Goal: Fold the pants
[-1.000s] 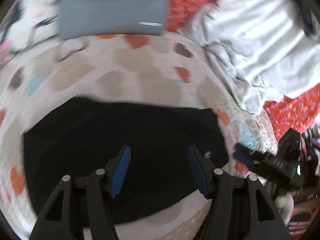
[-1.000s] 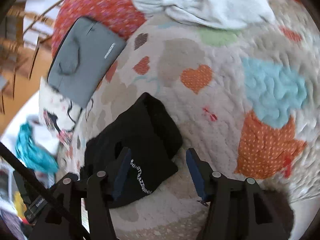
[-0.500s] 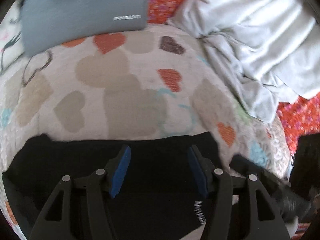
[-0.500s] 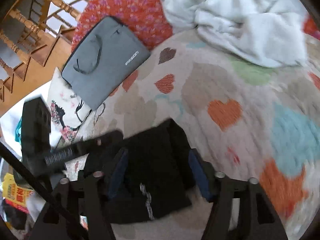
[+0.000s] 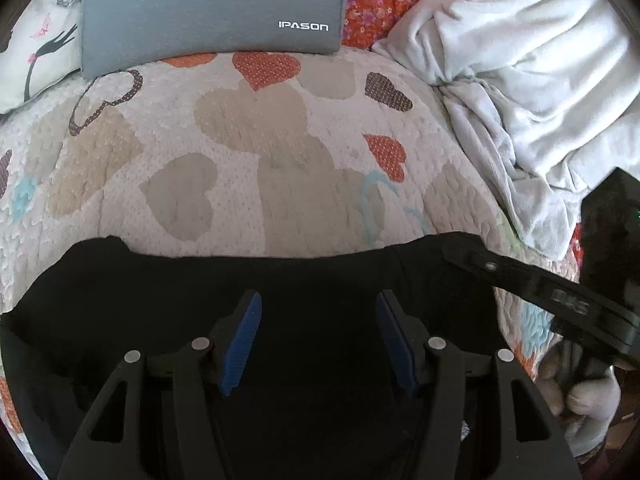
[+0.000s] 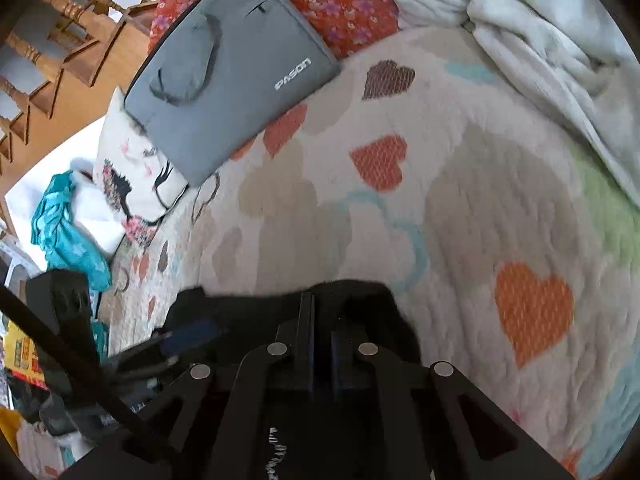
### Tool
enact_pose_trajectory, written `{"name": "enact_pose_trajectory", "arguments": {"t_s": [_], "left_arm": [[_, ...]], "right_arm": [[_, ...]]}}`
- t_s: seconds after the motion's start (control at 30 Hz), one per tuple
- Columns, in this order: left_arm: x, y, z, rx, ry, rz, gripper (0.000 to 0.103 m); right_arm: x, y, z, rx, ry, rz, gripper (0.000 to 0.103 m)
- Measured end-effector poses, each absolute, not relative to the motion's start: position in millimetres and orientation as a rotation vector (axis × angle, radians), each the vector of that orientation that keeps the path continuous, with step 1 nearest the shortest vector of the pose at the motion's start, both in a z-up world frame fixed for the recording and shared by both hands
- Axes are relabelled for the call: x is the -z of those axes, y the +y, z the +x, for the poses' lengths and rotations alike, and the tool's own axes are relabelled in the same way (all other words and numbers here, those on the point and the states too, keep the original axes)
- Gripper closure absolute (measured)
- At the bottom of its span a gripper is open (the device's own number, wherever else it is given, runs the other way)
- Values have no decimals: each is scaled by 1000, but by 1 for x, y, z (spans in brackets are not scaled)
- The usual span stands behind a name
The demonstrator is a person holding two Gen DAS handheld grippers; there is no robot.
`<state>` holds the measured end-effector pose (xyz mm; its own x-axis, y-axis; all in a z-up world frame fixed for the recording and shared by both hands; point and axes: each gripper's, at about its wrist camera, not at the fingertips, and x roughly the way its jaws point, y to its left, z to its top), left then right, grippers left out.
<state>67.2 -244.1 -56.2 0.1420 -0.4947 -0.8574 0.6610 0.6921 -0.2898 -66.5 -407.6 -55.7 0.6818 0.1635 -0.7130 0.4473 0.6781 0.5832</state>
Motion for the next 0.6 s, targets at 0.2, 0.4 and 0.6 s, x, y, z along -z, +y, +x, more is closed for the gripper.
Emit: {"name": "enact_pose_trajectory", "arguments": {"t_s": [0.2,0.4,0.6], "left_arm": [[49,-243,66,847,1145,194,44],[40,-272,65,898,1132,250,44],[53,-332,60,1021,1179,354,44]], "right_arm": [[83,-410,-83,300,913,858,60],[75,-425,-160,404,748,1039,48],[94,-392,-182,388,735,1160,41]]}}
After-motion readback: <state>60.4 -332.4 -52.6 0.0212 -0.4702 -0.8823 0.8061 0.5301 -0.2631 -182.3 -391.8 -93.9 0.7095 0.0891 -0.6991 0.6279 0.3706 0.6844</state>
